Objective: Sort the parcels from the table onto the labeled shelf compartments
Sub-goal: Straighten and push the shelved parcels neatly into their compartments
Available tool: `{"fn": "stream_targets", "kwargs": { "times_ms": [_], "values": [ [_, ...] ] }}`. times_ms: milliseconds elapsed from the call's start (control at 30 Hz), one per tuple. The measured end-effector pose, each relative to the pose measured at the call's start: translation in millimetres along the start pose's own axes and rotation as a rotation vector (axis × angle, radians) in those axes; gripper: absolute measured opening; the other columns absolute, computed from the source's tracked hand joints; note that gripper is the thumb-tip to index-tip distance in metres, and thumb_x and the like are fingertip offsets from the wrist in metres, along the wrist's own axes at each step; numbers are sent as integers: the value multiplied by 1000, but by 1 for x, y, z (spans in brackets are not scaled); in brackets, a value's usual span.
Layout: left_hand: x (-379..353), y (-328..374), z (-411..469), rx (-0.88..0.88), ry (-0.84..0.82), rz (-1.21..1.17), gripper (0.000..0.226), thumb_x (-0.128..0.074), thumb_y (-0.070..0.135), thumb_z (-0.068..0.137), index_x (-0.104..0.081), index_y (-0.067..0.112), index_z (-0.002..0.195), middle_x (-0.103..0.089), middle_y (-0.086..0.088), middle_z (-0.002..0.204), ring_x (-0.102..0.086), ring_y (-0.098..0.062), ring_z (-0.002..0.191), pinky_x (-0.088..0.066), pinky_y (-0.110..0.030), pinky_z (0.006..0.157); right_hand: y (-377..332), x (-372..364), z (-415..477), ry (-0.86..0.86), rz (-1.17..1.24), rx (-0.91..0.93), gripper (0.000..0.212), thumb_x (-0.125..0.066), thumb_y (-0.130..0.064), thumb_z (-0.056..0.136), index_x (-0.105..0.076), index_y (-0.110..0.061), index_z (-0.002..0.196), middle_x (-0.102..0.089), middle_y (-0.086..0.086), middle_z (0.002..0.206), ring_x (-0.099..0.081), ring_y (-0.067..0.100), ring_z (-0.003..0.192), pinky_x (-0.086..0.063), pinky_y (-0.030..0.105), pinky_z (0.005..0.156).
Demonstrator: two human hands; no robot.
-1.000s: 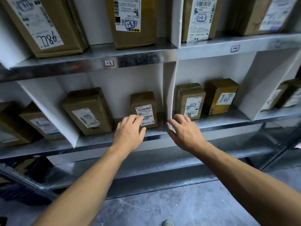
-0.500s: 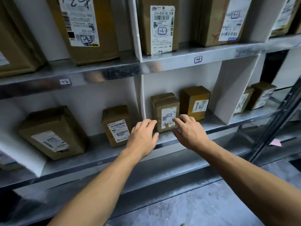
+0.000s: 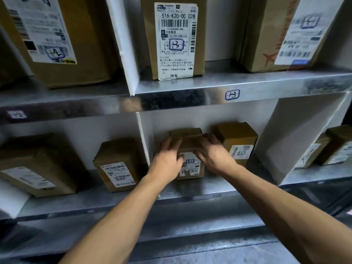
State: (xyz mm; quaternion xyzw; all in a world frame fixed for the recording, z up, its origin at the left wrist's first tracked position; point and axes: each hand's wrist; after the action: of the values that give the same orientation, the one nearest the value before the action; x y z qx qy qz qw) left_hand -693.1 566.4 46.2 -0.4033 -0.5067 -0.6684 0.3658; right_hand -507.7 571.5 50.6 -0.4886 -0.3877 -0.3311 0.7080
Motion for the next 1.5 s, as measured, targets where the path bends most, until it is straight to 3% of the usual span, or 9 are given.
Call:
{"fn": "stream_targets", "kwargs": {
  "times_ms": [67, 167, 267, 400, 700, 867, 1000, 1267, 1500],
  "values": [
    [-9, -2, 5, 11, 22, -7, 60, -52, 36, 97, -29, 29, 151, -18, -4, 159, -26, -31, 143, -29, -41, 117, 11, -5, 8, 0, 54, 28, 48, -62, -24, 96, -52, -16, 143, -44, 20, 143, -52, 39, 123, -44, 39, 104],
    [-19, -3, 9, 34, 38, -53, 57, -53, 32, 98, -32, 29, 151, -17, -2, 159, -22, -25, 144, -26, -33, 116, 23, -14, 19, 10, 102, 62, 44, -59, -23, 97, -54, -18, 140, -48, 16, 140, -49, 33, 127, -36, 21, 97],
    [-24, -2, 8, 17, 103, -90, 51, -55, 21, 97, -42, 21, 147, -25, -5, 155, -35, -24, 138, -29, -25, 111, 28, -21, 22, 43, 164, 70, 37, -64, -18, 96, -61, -11, 133, -49, 19, 138, -56, 35, 119, -28, 9, 91],
    [-22, -3, 4, 23, 174, -43, 43, -55, 17, 97, -51, 16, 140, -37, -9, 149, -48, -28, 128, -38, -28, 105, 26, -27, 17, 86, 263, 97, 37, -68, -14, 93, -65, -10, 130, -47, 19, 138, -61, 34, 111, -39, 19, 95],
    [-18, -7, -9, 53, 148, -55, 45, -57, 24, 95, -51, 25, 139, -34, -3, 150, -53, -29, 122, -44, -37, 105, 21, -33, 4, 87, 261, 98, 39, -64, -21, 97, -60, -18, 135, -39, 13, 147, -59, 32, 117, -41, 22, 98],
    [-11, -5, -11, 64, 109, -83, 47, -57, 31, 96, -47, 28, 142, -31, -1, 151, -48, -27, 127, -38, -34, 110, 21, -21, -3, 67, 176, 50, 45, -62, -29, 97, -54, -24, 141, -37, 17, 152, -49, 38, 131, -45, 44, 109],
    [-7, -2, -15, -17, 101, -90, 47, -54, 36, 96, -46, 31, 143, -33, 3, 151, -42, -26, 133, -36, -44, 113, 23, -7, -22, 136, 51, 62, 42, -62, -35, 96, -56, -24, 136, -43, 17, 148, -51, 42, 128, -51, 52, 101],
    [-20, 55, 10, -259, 112, -151, 47, -56, 35, 92, -53, 24, 138, -49, -4, 142, -48, -28, 128, -40, -42, 108, 83, 28, -46, 293, -166, -26, 31, -63, -32, 93, -63, -16, 120, -57, 22, 121, -57, 48, 96, -55, 51, 81],
    [-46, 110, 49, -188, -48, -95, 59, -53, 40, 97, -30, 34, 151, -25, 2, 159, -27, -23, 144, -30, -41, 117, 133, 63, -32, 190, -91, -183, 41, -67, -25, 92, -58, -12, 130, -46, 18, 143, -53, 45, 119, -48, 46, 97]
  ]
}}
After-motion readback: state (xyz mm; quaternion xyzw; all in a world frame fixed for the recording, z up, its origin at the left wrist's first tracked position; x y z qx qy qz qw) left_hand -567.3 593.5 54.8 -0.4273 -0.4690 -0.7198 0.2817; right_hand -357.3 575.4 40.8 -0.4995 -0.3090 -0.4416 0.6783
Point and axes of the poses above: each hand's wrist, its own z-axis towards the middle knuckle, its own x-axis out of the back of the hand, y = z × x
